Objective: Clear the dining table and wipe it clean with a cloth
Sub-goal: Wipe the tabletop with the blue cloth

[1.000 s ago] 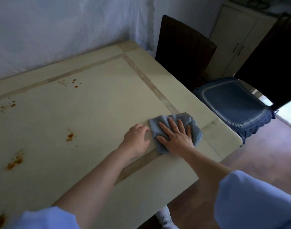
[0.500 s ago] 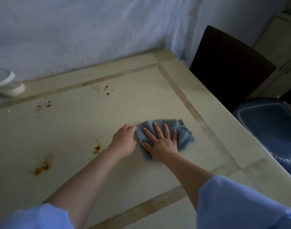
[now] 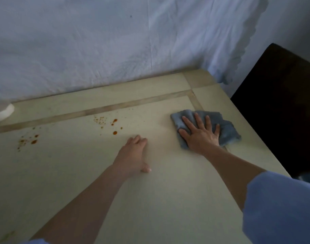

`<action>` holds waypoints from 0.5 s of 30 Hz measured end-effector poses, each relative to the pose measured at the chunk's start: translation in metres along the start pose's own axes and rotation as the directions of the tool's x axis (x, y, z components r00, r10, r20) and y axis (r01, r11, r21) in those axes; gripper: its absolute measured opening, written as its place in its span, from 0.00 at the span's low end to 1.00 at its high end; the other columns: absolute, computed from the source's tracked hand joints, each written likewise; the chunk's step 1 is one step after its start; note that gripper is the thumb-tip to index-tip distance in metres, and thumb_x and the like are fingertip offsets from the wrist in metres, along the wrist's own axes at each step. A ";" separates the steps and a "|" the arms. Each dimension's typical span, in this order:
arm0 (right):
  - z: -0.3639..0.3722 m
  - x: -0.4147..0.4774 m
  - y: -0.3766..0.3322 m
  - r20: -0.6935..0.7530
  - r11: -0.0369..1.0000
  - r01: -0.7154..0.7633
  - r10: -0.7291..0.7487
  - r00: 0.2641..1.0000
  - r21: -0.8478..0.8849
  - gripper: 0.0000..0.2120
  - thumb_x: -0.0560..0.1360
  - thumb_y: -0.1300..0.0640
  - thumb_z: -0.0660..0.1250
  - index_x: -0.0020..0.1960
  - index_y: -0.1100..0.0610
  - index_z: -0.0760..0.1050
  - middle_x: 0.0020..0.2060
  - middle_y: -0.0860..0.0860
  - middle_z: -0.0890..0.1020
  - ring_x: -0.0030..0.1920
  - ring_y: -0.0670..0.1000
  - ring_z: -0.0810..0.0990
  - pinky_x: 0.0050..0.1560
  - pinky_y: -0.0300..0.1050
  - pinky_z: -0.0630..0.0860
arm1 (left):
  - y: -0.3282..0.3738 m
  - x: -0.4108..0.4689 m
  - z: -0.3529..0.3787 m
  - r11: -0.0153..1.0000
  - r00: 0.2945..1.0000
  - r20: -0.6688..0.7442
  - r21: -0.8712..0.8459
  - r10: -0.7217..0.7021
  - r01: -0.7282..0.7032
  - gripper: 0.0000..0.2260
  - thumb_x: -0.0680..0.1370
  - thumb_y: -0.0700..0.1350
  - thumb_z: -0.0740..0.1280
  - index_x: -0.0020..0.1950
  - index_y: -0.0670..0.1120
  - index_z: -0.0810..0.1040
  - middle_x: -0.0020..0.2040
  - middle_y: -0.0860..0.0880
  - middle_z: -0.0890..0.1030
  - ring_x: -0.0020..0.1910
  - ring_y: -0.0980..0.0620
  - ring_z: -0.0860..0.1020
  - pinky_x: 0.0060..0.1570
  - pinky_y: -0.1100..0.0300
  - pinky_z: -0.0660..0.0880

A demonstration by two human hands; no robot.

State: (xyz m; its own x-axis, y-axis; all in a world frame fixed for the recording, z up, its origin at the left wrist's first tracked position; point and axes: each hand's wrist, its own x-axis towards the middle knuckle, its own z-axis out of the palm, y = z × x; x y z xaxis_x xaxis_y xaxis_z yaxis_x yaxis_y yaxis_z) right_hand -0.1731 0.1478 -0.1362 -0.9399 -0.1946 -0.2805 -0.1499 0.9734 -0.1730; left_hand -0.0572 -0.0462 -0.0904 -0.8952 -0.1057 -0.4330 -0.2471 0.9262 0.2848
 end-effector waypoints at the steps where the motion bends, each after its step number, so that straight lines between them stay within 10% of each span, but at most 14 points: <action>1: -0.002 0.007 -0.006 0.001 0.999 -0.038 0.038 0.999 0.001 0.28 0.76 0.32 0.43 0.74 0.33 0.40 0.77 0.43 0.38 0.76 0.56 0.33 0.72 0.65 0.35 | -0.002 0.002 0.000 1.000 1.000 0.004 -0.018 -0.002 0.002 0.46 0.65 0.49 0.76 0.76 0.46 0.54 0.78 0.46 0.51 0.77 0.46 0.48 0.75 0.53 0.53; 10: 0.005 0.005 -0.056 0.050 0.965 0.261 -0.261 0.964 0.004 0.28 0.76 0.32 0.43 0.74 0.33 0.42 0.77 0.41 0.39 0.76 0.55 0.33 0.71 0.64 0.32 | 0.005 0.003 -0.002 0.998 0.998 0.013 0.038 -0.058 0.058 0.46 0.67 0.51 0.75 0.76 0.47 0.50 0.78 0.49 0.48 0.78 0.48 0.46 0.74 0.54 0.53; 15: -0.013 0.043 -0.026 0.000 0.999 0.002 -0.002 1.000 0.033 0.30 0.75 0.30 0.44 0.74 0.34 0.42 0.77 0.47 0.38 0.75 0.60 0.34 0.71 0.65 0.34 | 0.005 0.002 -0.002 0.997 0.998 0.021 0.052 -0.062 0.061 0.45 0.67 0.51 0.75 0.76 0.49 0.50 0.78 0.51 0.48 0.78 0.50 0.47 0.74 0.53 0.54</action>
State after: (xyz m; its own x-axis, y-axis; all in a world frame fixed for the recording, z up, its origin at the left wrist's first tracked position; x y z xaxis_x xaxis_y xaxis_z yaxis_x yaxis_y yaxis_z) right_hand -0.2133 0.1160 -0.1318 -0.9395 -0.1967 -0.2805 -0.1418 0.9686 -0.2043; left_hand -0.0606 -0.0425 -0.0882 -0.8701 -0.1551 -0.4678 -0.2811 0.9358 0.2127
